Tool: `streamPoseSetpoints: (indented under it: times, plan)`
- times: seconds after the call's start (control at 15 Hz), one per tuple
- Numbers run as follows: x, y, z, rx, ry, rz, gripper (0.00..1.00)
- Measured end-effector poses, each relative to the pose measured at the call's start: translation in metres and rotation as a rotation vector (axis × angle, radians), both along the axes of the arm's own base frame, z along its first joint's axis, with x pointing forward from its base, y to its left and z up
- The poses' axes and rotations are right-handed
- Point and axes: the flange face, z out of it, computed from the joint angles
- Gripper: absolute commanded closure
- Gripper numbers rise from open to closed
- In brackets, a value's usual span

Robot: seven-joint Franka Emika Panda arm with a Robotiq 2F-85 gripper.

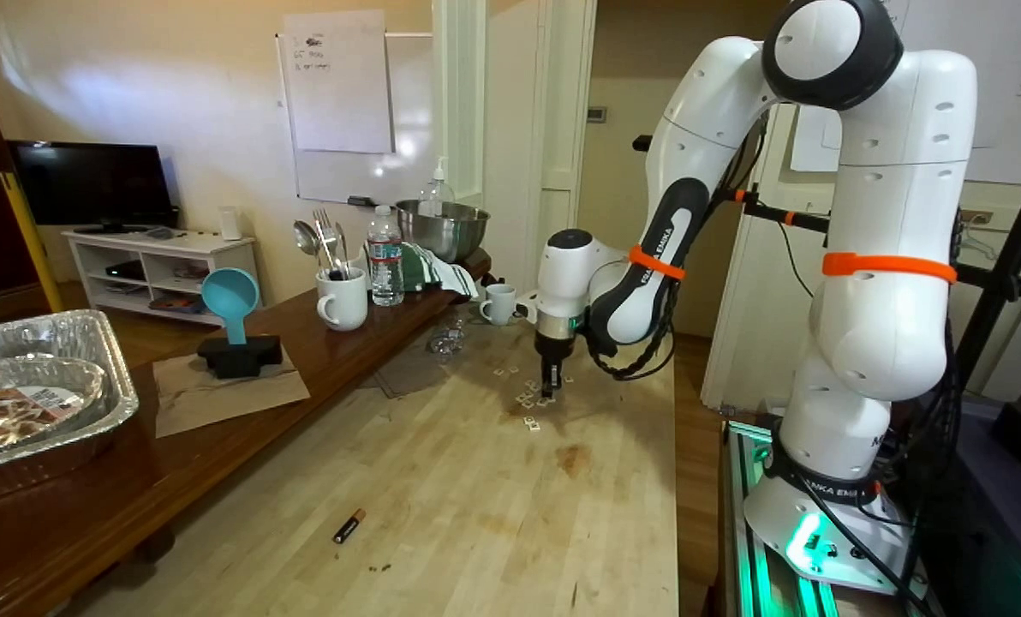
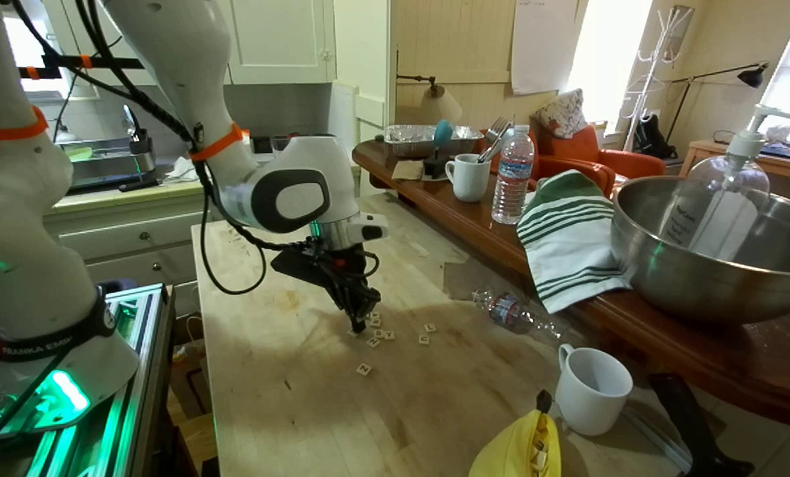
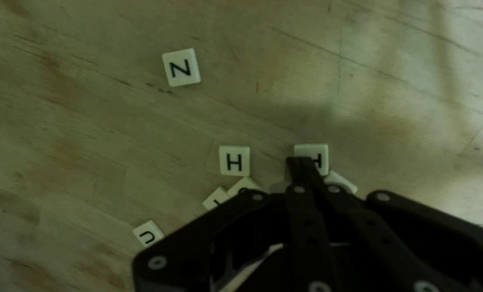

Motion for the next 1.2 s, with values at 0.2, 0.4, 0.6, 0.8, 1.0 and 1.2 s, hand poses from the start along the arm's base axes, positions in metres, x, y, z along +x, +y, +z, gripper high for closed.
streamPoseSetpoints:
  times: [0.2, 0.4, 0.6, 0.8, 1.0, 1.2]
  plan:
    - [-0.003, 0.004, 0.0, -0.016, 0.033, -0.002, 1.0]
    - [-0.006, 0.009, -0.001, -0.032, 0.065, -0.029, 1.0]
    - [-0.007, 0.014, -0.001, -0.042, 0.081, -0.105, 1.0]
    - [-0.006, 0.018, -0.001, -0.029, 0.069, -0.216, 1.0]
    - [-0.004, 0.02, 0.0, 0.005, 0.046, -0.348, 1.0]
    - [-0.001, 0.022, 0.001, 0.047, 0.032, -0.478, 1.0]
